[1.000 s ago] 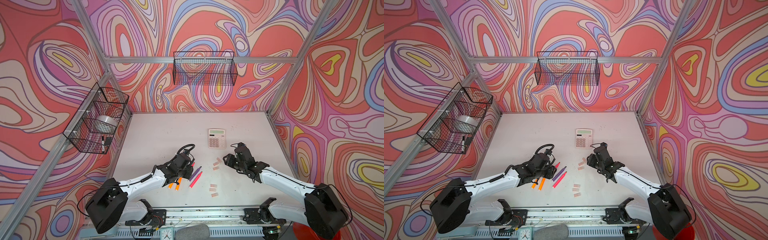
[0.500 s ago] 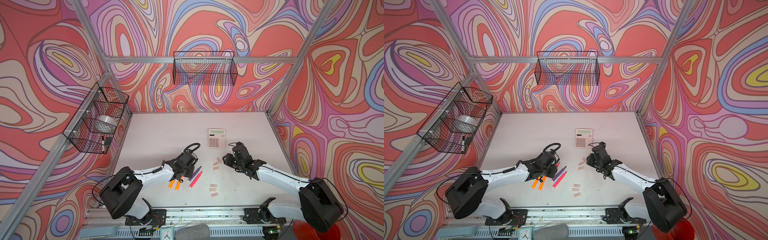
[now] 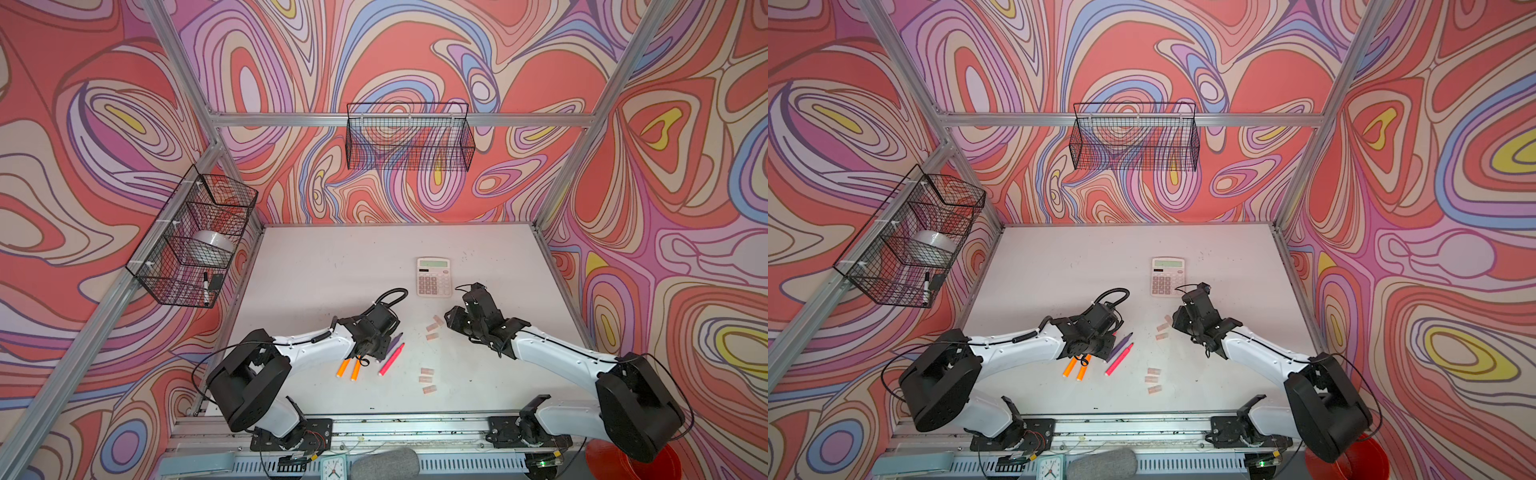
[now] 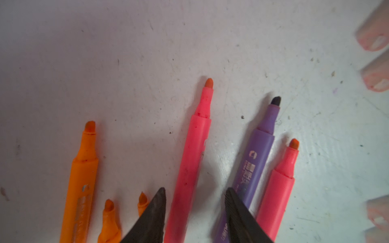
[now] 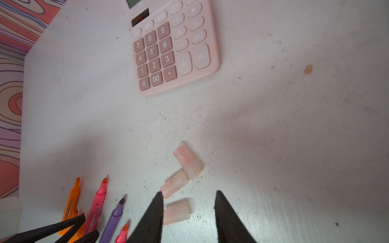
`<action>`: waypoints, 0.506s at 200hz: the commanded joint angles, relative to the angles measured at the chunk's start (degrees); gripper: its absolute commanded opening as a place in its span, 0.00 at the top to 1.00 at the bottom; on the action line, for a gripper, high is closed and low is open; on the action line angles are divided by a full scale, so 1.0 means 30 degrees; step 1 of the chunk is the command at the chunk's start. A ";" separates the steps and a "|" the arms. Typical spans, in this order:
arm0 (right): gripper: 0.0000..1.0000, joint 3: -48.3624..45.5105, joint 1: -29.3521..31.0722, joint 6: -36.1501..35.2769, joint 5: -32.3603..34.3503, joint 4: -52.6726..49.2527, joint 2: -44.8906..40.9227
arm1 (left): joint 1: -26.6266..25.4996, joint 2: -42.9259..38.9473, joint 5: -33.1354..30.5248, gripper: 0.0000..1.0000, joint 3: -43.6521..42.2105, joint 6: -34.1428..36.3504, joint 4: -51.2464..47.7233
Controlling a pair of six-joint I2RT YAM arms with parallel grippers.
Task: Insert the pens into the pen caps
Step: 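Close the left gripper on the pink pen and lift it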
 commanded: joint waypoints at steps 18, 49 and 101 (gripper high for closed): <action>0.60 0.0625 0.0392 -0.0017 0.0358 -0.0098 0.0389 | -0.0158 0.1433 -0.0714 0.59 0.0794 -0.0210 -0.1274; 0.61 0.0776 0.0649 0.0125 0.0526 -0.0216 0.0319 | -0.0282 0.1931 -0.1354 0.74 0.1186 -0.0282 -0.1760; 0.61 0.0259 0.1408 0.0858 0.0622 0.0991 0.0026 | -0.0326 0.1245 -0.1493 0.85 0.0650 -0.0310 -0.0980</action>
